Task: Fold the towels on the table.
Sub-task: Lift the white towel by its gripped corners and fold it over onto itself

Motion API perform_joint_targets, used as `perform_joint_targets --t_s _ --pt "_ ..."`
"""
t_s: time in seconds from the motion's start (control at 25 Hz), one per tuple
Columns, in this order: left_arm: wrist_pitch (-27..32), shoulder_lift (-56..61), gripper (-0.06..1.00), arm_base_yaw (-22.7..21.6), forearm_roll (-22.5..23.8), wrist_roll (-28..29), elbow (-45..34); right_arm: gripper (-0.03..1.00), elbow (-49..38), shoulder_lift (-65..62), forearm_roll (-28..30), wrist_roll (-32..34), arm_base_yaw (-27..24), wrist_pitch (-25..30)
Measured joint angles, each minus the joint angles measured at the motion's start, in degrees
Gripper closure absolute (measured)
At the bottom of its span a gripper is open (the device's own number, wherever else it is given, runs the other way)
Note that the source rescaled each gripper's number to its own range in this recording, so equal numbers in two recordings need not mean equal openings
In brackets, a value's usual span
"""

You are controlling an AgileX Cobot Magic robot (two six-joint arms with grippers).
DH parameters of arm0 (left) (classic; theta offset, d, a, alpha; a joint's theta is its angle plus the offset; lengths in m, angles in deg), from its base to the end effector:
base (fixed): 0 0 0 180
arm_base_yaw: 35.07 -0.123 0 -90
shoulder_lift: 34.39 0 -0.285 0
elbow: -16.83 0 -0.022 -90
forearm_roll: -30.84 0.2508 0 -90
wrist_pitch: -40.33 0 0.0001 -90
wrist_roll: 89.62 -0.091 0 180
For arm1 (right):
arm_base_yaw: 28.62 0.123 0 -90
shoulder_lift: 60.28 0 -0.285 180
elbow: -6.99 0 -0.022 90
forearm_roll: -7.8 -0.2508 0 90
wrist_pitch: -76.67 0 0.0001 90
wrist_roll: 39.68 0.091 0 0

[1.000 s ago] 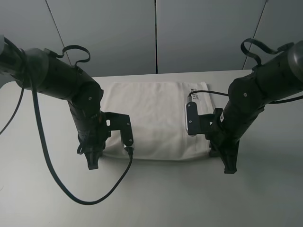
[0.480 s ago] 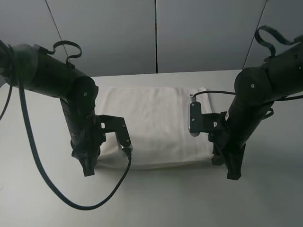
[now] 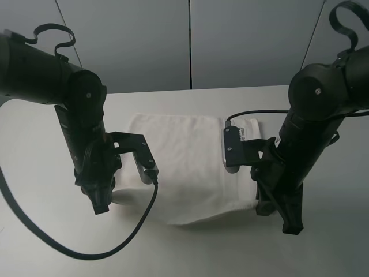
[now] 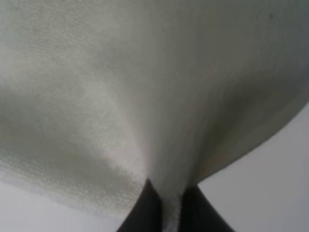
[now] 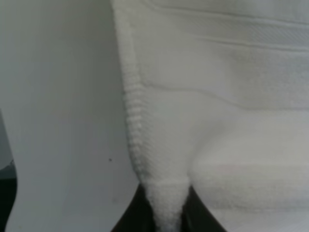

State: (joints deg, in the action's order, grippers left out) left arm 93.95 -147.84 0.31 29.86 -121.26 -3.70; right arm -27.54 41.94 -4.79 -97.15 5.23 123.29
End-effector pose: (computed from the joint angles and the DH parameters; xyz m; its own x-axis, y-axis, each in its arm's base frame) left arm 0.2415 -0.1730 0.1360 -0.3944 0.9128 0.1062 0.9116 0.4032 -0.0799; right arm 0.1945 0.1478 0.1442 -0.1381 -0.9865 -0.0882 -0.9823 0.1251 0.1394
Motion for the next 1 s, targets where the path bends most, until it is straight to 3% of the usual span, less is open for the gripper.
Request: perform_joint_targets --t_s 0.2,0.32,0.52,0.72,1.0 --pt "-0.2 4.1 0.94 0.0 -0.5 0.0 -5.0 0.96 -0.1 -3.2 0.0 2.2 0.3 3.2" --pt "-2.1 6.4 0.94 0.0 -0.5 1.2 -6.2 0.96 -0.1 -5.1 0.0 8.1 0.3 3.7" --pt "-8.9 9.4 0.94 0.0 -0.5 7.6 -6.2 0.96 -0.1 -6.5 0.0 18.4 0.3 3.5" --pt "-11.8 12.2 0.94 0.0 -0.5 13.8 -6.2 0.96 0.2 -7.6 0.4 26.8 0.3 0.1" --pt "-19.2 17.1 0.94 0.0 1.5 22.9 -6.3 0.96 5.4 -11.0 9.0 41.8 0.3 -1.3"
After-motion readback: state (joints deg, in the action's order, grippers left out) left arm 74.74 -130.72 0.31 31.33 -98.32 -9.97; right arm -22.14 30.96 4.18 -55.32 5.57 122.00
